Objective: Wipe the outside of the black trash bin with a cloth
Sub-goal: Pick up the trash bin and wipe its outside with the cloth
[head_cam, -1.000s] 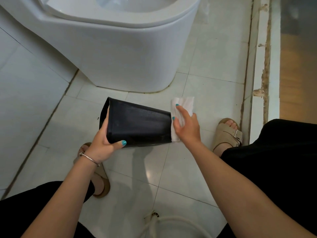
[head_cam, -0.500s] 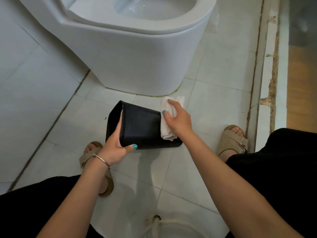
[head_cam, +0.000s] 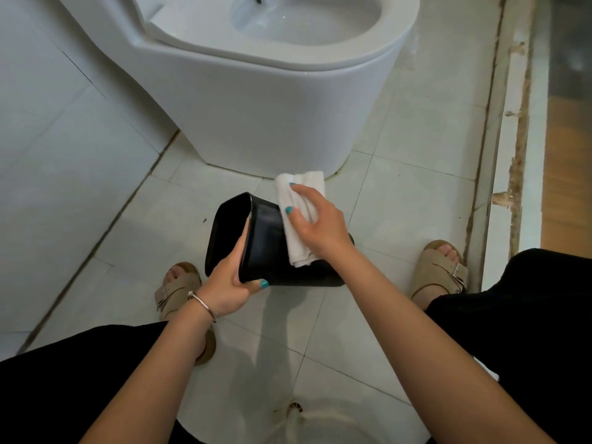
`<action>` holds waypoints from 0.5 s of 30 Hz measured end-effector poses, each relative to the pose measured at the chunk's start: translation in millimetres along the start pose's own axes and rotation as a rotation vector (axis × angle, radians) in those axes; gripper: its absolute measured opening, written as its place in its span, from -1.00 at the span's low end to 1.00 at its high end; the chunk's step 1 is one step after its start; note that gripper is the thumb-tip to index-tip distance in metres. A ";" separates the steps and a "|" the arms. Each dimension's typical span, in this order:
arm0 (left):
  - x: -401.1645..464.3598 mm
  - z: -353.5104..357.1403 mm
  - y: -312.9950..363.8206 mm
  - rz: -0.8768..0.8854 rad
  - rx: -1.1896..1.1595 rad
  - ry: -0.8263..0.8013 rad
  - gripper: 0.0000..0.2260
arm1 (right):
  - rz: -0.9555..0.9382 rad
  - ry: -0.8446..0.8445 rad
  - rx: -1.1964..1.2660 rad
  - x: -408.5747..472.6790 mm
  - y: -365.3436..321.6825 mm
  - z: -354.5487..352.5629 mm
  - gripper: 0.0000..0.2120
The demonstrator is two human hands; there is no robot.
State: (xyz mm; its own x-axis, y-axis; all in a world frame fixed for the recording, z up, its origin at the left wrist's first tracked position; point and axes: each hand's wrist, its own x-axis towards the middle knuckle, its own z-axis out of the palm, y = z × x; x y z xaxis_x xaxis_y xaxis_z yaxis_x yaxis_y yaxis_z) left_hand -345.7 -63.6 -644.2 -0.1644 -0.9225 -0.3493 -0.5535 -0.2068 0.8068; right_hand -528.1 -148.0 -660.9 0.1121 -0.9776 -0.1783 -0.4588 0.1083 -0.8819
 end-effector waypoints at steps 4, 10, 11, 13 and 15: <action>3.9 1.8 3.4 -0.012 0.045 -0.016 -0.02 | 0.170 0.061 -0.024 2.4 37.7 -25.5 -0.62; 6.1 4.6 9.7 -0.028 0.151 -0.053 -0.02 | 0.176 0.102 -0.101 -1.2 37.7 -24.2 -0.60; 6.3 6.3 11.1 -0.023 0.160 -0.046 -0.02 | 0.139 0.102 -0.088 -1.5 27.9 -20.1 -0.60; 6.4 9.0 12.5 -0.003 0.172 -0.040 -0.01 | 0.055 0.078 -0.045 -1.2 4.0 -14.0 -0.61; 5.3 9.7 11.2 0.011 0.183 -0.040 0.01 | -0.038 0.042 -0.036 -1.8 -14.6 -9.4 -0.62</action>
State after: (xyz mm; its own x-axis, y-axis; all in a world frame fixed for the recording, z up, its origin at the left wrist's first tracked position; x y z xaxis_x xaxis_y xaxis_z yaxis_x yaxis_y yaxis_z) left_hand -360.7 -67.7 -641.7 -0.2015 -0.9101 -0.3620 -0.6903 -0.1302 0.7117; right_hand -529.8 -149.5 -643.6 0.0932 -0.9877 -0.1257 -0.4867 0.0650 -0.8712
